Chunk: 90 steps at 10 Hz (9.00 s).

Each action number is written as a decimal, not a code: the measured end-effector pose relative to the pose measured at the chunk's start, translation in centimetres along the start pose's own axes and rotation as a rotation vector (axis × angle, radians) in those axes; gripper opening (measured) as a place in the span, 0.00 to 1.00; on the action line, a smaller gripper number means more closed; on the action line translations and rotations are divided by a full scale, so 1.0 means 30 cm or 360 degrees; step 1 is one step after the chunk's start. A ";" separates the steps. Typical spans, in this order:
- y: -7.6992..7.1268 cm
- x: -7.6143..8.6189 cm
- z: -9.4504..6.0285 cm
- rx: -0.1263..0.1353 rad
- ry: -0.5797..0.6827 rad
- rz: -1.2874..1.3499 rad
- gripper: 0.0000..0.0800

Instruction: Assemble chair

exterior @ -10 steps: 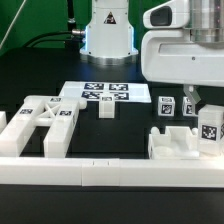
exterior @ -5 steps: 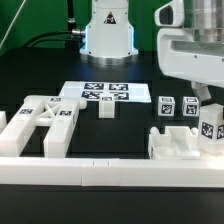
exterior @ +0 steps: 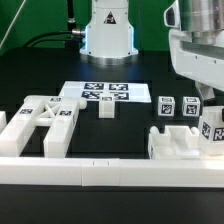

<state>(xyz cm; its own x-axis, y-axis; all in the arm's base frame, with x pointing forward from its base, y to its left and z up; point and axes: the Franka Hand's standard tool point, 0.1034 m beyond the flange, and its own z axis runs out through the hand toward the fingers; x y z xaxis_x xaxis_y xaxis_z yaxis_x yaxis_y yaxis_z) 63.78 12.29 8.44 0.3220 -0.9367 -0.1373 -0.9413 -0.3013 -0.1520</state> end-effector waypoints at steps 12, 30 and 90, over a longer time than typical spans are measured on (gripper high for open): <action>-0.010 0.021 -0.009 -0.0144 -0.0029 -0.1664 0.81; 0.004 0.005 0.008 -0.0193 0.0072 -0.0977 0.36; -0.012 0.016 -0.005 -0.0273 0.0059 -0.1910 0.81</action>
Offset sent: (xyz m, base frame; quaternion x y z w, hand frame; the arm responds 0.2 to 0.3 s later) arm 0.0000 0.0000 0.0000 0.0000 0.0000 -0.1938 0.9810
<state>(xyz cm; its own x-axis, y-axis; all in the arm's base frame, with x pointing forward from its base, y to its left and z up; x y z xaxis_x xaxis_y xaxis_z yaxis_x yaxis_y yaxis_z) 64.27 11.92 8.57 0.9983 -0.0493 0.0302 -0.0484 -0.9983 -0.0314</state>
